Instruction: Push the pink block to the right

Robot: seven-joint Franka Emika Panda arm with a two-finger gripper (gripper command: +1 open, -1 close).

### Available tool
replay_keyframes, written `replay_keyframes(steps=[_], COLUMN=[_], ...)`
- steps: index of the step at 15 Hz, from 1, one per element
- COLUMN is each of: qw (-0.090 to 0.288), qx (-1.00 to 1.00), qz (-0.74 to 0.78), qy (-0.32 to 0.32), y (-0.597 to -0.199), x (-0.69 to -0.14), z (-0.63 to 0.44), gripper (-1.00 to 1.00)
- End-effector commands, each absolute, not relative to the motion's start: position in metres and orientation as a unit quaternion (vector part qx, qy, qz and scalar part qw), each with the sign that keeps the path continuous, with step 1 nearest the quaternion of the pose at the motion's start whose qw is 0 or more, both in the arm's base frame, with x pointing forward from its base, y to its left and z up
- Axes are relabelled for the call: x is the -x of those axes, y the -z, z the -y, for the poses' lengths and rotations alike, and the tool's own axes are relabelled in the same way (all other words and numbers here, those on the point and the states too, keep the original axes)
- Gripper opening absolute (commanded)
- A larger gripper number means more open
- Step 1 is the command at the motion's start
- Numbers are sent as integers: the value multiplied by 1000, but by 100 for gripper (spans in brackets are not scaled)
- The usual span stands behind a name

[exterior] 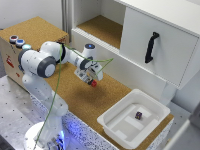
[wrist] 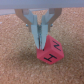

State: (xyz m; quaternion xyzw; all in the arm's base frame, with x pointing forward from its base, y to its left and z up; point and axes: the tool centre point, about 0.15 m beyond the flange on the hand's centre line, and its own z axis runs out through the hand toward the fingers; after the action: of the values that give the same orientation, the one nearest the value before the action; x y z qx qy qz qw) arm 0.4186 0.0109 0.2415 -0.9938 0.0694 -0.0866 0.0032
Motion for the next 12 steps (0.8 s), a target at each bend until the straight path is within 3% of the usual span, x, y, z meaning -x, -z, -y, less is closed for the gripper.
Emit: replay_keyframes(steps=[1,4,12], qw=[11,16,16], qx=[994,993,993], qz=[-77,-75,-75], qy=[73,89,89], y=[-289,-332,-332], x=[-403,-377,-377], z=[4,13,13], gripper=[100,100,100])
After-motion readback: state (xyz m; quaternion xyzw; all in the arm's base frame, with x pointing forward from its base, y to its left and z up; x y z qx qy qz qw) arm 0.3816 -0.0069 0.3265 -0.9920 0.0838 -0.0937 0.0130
